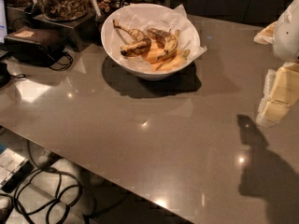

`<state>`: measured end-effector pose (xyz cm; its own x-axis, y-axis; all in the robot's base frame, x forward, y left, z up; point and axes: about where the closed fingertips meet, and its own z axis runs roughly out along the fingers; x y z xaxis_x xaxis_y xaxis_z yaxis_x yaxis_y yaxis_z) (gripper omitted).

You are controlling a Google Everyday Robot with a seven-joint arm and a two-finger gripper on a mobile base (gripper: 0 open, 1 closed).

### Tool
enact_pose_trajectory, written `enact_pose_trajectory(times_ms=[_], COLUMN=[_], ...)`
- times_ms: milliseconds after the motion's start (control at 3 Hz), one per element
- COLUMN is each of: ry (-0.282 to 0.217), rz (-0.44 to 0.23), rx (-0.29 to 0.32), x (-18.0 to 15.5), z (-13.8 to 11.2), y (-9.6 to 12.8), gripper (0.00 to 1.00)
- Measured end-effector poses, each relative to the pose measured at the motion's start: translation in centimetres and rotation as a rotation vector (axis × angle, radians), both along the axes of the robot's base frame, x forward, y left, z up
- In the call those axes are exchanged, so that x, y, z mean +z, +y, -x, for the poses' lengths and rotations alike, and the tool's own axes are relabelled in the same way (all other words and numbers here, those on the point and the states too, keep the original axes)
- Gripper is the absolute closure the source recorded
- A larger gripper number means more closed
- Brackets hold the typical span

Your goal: Pick banana from white bowl

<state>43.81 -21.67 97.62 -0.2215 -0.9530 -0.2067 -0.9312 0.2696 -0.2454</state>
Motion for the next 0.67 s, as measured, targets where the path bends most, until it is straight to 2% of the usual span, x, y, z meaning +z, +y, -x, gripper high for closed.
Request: enact_pose_trajectory(times_ms=[333, 667], ry=[-0.007, 0.009], rz=[0.002, 0.032], rx=[-0.003, -0.027], x=[0.3, 1.1], z=[-0.2, -2.6], y=[0.2, 2.8], gripper=[0.00, 0.00])
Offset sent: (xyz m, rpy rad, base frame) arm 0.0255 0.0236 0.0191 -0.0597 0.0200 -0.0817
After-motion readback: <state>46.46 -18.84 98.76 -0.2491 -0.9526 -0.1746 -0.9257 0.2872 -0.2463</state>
